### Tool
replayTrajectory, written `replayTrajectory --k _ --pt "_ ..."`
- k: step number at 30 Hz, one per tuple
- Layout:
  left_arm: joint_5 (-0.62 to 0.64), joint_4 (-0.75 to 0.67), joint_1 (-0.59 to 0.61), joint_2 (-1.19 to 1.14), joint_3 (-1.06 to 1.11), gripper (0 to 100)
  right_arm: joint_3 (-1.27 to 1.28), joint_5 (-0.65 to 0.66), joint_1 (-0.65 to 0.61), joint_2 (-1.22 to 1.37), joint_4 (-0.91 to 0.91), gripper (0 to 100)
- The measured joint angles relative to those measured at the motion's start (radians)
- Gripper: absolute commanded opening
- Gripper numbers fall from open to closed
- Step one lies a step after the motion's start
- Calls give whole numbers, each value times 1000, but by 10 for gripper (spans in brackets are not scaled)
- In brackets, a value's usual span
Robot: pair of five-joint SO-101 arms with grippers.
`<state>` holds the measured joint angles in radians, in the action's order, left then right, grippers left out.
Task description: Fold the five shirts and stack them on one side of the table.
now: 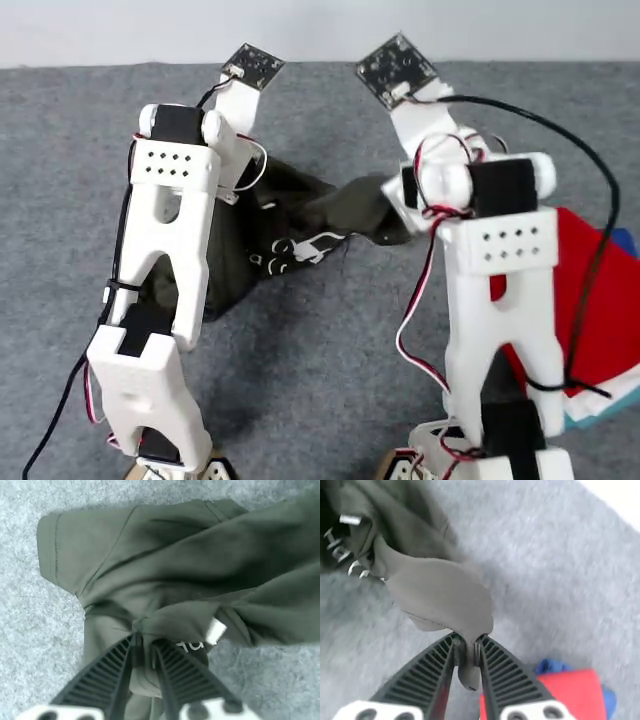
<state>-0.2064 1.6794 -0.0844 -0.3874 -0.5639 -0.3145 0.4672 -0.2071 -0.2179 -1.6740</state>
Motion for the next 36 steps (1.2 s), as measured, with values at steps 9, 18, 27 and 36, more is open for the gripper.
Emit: replayTrajectory --k 9,18,27,36 --pt "0 2 -3 0 0 12 365 2 0 -28 -64 10" --pt "0 2 -3 0 0 12 1007 29 -25 -25 414 36" --pt "0 2 -3 0 0 12 1132 17 -48 15 500 206" --pt "0 2 -3 0 0 12 1186 6 -48 26 586 204"
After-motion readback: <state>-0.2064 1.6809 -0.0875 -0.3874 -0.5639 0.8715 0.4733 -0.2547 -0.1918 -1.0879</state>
